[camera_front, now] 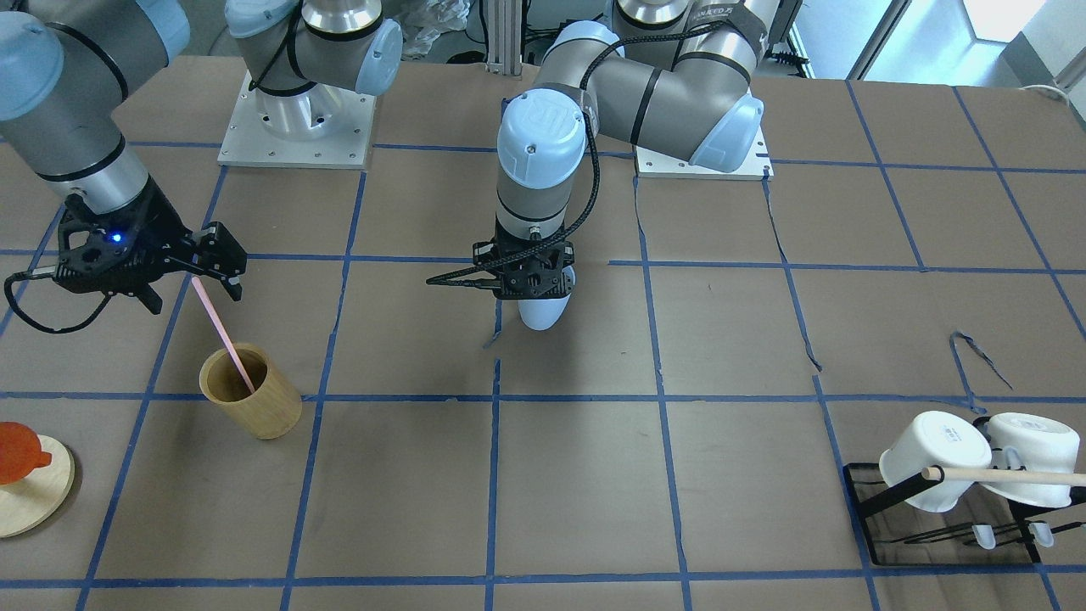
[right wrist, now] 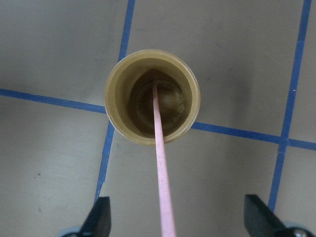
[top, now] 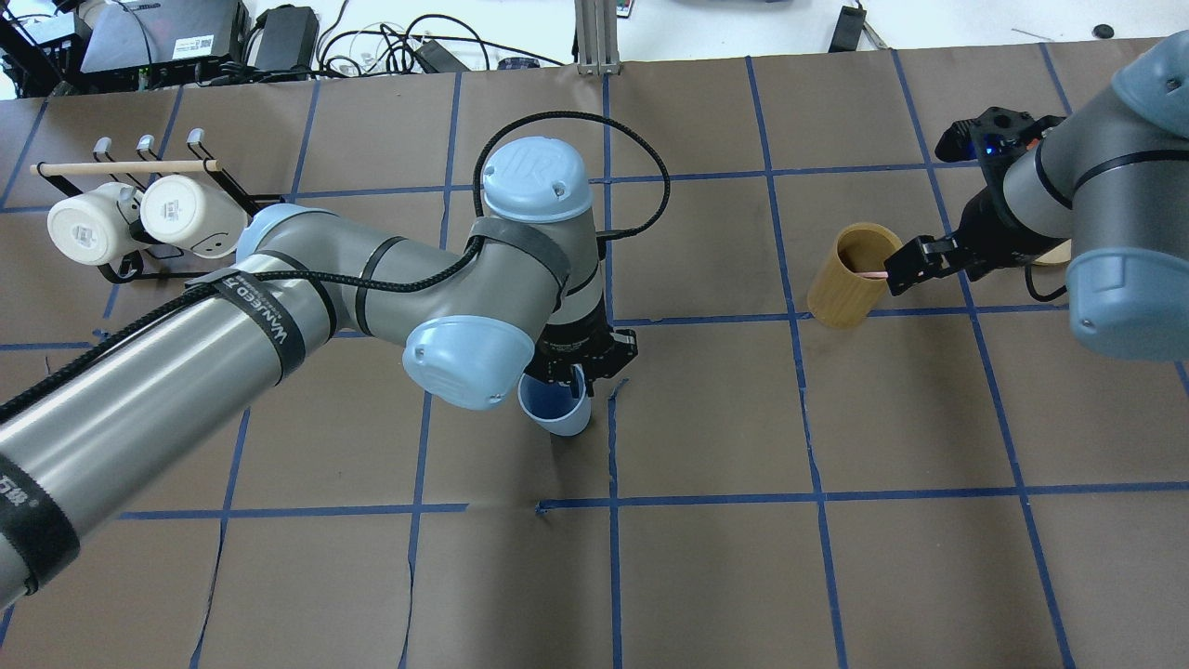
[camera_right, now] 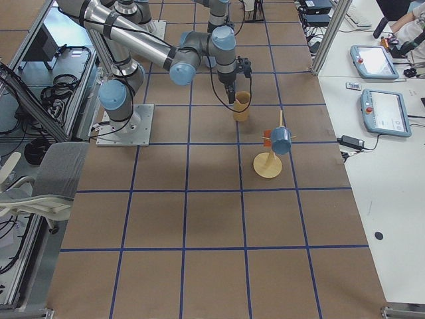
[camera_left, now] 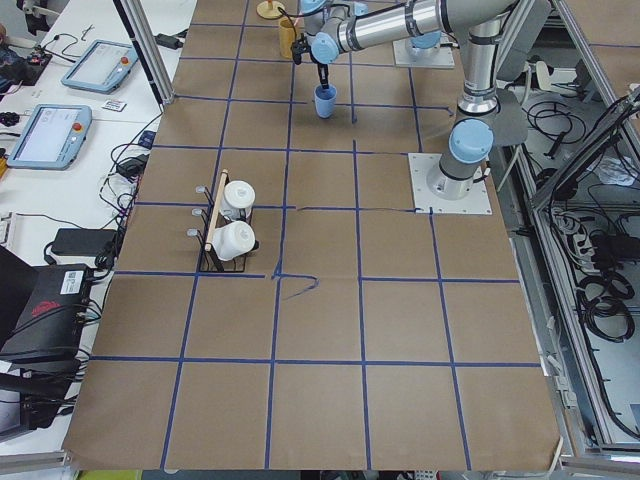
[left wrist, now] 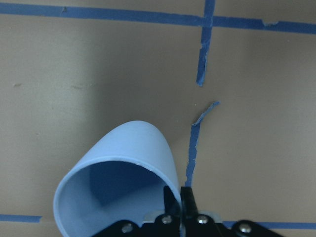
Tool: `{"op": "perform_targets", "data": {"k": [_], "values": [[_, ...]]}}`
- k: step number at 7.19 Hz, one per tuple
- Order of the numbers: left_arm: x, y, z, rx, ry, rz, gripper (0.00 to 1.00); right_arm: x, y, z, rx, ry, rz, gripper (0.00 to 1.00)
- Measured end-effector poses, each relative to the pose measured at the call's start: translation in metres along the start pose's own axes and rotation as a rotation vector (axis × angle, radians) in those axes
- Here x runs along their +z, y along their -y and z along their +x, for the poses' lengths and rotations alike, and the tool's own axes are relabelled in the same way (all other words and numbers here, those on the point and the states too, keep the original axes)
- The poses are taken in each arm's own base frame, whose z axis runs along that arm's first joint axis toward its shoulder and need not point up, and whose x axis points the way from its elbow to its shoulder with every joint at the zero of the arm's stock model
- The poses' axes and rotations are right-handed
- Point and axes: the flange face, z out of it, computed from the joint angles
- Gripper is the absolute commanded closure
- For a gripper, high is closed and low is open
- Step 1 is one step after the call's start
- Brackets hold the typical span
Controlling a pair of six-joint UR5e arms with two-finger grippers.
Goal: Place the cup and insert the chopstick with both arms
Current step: 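Set the blue cup at table center while the right gripper descends to the chopstick, then open and raise the left gripper while the right grasps the pink chopstick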
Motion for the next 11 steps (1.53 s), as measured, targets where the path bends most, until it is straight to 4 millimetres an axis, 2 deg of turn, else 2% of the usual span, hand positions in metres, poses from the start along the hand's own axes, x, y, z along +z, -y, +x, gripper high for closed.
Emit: {"op": "perform_targets", "data": {"k": [2, 3, 4, 6, 7, 8, 9, 11], "values": [[-0.011, 0.003, -0.001, 0.001, -0.009, 0.022, 0.0, 0.002, -0.002, -0.001, -0.004, 0.002, -0.002, 0.35], [-0.033, 0.009, -0.005, 0.007, -0.021, 0.051, 0.0, 0.002, -0.002, -0.001, -0.005, 0.001, -0.001, 0.49], [-0.065, 0.019, -0.014, 0.024, -0.028, 0.075, 0.0, 0.001, -0.001, -0.001, -0.006, 0.0, 0.001, 0.54], [-0.159, 0.031, -0.046, 0.083, -0.031, 0.096, 0.0, 0.001, -0.001, -0.002, -0.007, 0.0, 0.002, 0.63], [-0.199, 0.025, -0.065, 0.104, -0.031, 0.103, 0.0, 0.0, -0.001, -0.002, -0.007, 0.0, 0.002, 0.67], [-0.228, 0.017, -0.083, 0.11, -0.033, 0.118, 0.0, 0.0, 0.0, -0.002, -0.006, -0.001, 0.003, 0.7], [-0.241, 0.009, -0.099, 0.102, -0.036, 0.13, 0.0, -0.001, 0.0, -0.002, -0.006, -0.001, 0.005, 0.7], [-0.249, -0.001, -0.121, 0.077, -0.045, 0.157, 0.0, -0.002, 0.001, -0.002, -0.005, 0.0, 0.007, 0.72]]}}
